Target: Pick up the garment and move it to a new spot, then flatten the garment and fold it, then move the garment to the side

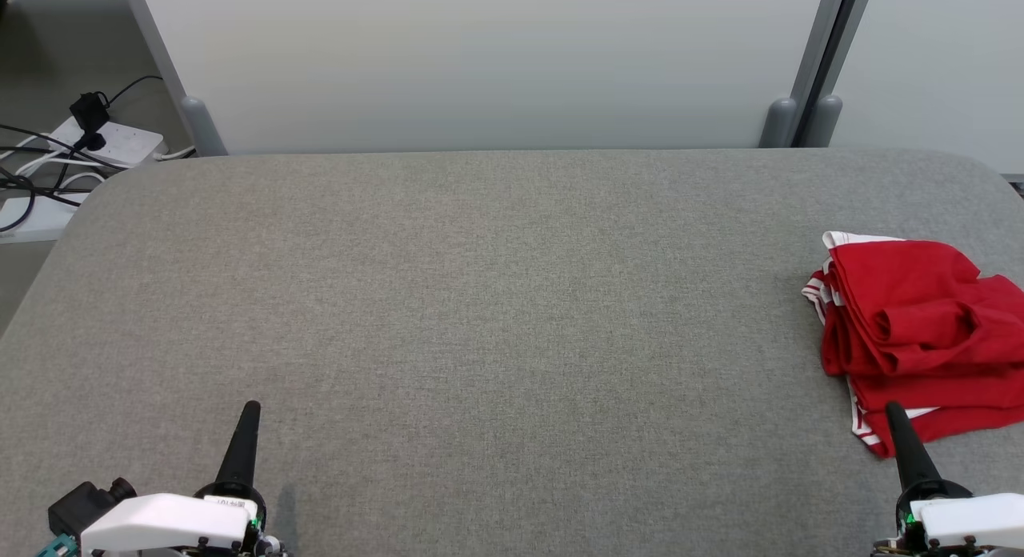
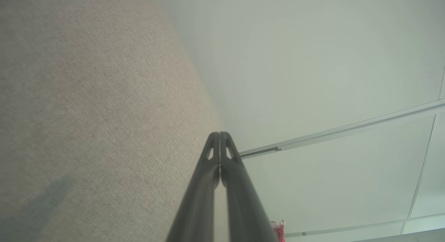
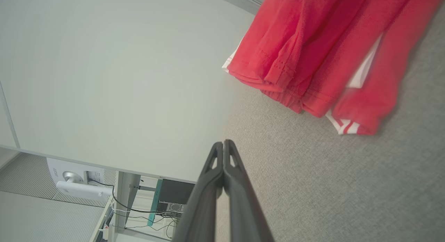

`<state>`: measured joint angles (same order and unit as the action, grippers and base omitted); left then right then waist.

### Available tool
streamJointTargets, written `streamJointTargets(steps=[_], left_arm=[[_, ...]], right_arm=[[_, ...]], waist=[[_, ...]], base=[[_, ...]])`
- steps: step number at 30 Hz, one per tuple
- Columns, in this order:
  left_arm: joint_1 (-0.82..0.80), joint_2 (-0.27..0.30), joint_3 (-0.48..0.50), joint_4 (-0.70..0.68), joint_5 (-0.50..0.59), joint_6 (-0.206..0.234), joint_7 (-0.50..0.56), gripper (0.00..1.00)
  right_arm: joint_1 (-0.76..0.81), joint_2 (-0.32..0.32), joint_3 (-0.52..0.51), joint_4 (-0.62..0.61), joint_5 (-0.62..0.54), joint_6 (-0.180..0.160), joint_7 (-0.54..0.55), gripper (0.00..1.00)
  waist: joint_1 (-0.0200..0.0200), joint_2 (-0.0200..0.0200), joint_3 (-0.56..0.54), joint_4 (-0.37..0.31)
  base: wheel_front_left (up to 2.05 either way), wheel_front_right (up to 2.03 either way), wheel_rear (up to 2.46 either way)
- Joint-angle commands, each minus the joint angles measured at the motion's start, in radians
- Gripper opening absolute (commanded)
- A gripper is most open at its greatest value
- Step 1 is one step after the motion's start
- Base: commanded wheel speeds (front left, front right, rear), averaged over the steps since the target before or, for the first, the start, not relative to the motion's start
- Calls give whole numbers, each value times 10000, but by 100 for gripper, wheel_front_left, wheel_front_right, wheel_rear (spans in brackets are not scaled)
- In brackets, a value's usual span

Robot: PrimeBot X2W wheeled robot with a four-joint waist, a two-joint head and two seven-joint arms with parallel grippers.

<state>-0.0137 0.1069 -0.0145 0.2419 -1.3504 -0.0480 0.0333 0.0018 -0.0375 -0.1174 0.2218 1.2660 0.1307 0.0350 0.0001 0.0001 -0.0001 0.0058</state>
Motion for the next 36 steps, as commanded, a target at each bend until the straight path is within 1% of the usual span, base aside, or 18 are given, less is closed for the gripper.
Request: streamJointTargets(steps=[1,28,36], left_arm=[[-627,39,377,-191,-243,-145,60,0],[-938,-525,1232,34,-2587,-818,759,0],[-942,-535,1248,36,-2610,-826,772,0]], right_arm=[[-542,-166,144,-163,333,1,92,0],[-1086,-164,80,223,3423,0,740,0],[-1093,-160,73,228,3455,0,753,0]], waist=[[-1,-1,1,-2],[-1,-1,31,-57],[-1,-1,31,-57]], base=[[0,0,0],[0,0,0],[0,0,0]])
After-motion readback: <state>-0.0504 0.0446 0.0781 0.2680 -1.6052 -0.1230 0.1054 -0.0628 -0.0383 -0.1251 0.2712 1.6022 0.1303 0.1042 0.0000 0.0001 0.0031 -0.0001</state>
